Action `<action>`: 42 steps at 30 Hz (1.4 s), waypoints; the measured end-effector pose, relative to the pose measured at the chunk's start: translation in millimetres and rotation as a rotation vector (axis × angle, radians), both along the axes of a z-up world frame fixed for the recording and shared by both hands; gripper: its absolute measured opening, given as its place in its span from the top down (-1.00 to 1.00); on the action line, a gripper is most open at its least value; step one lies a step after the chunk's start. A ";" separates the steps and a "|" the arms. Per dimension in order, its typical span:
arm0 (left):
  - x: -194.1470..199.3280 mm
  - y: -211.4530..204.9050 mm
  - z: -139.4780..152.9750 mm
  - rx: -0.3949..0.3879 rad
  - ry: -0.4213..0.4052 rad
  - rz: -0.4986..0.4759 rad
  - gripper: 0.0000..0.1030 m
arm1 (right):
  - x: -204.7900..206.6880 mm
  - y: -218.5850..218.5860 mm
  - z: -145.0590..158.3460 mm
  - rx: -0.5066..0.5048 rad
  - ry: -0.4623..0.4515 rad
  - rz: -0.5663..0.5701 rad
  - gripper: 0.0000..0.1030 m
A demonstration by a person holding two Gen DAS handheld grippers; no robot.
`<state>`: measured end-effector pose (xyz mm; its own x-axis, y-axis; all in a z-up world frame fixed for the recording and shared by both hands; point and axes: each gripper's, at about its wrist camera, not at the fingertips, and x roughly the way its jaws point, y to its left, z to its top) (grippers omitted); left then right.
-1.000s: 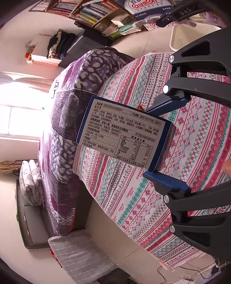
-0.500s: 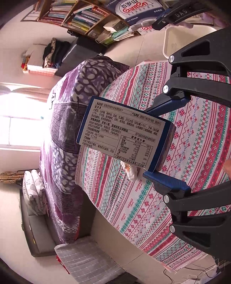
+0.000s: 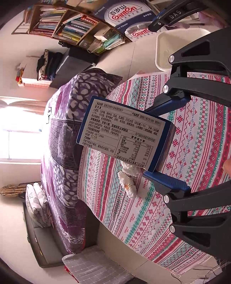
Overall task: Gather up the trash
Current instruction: 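Carry the booklet and foam strip to the white bin and open the right gripper, then open the left gripper over the white bin to drop the booklet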
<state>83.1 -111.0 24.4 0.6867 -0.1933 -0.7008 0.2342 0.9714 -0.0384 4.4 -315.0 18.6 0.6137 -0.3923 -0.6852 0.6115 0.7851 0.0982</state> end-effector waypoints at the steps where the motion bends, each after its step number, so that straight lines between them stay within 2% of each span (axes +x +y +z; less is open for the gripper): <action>1: -1.0 -2.8 -0.8 0.002 0.001 -0.006 -0.20 | -1.8 -2.7 -0.5 0.001 0.002 -0.008 0.40; 12: -11.8 -36.1 -11.3 0.020 0.023 -0.092 -0.19 | -29.4 -49.9 -13.2 0.073 0.054 -0.159 0.34; 14: -13.9 -42.7 -13.6 0.022 0.030 -0.111 -0.20 | -35.5 -56.9 -15.0 0.082 0.058 -0.188 0.12; 21: -22.8 -66.8 -22.0 0.029 0.050 -0.173 -0.20 | -57.5 -76.8 -15.4 0.092 0.045 -0.257 -0.23; 37: -71.0 -146.3 -36.3 0.046 0.088 -0.450 -0.20 | -102.4 -115.1 -15.2 0.146 0.010 -0.383 -0.50; 42: -81.0 -167.2 -34.2 -0.008 0.138 -0.550 -0.21 | -117.3 -128.0 -12.2 0.165 -0.024 -0.434 -0.52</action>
<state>2.1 -278.2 -9.8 0.3853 -0.5021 -0.7743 0.6980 0.7074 -0.1114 -112.9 -442.9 6.4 0.4328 -0.5034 -0.7479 0.8764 0.4294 0.2181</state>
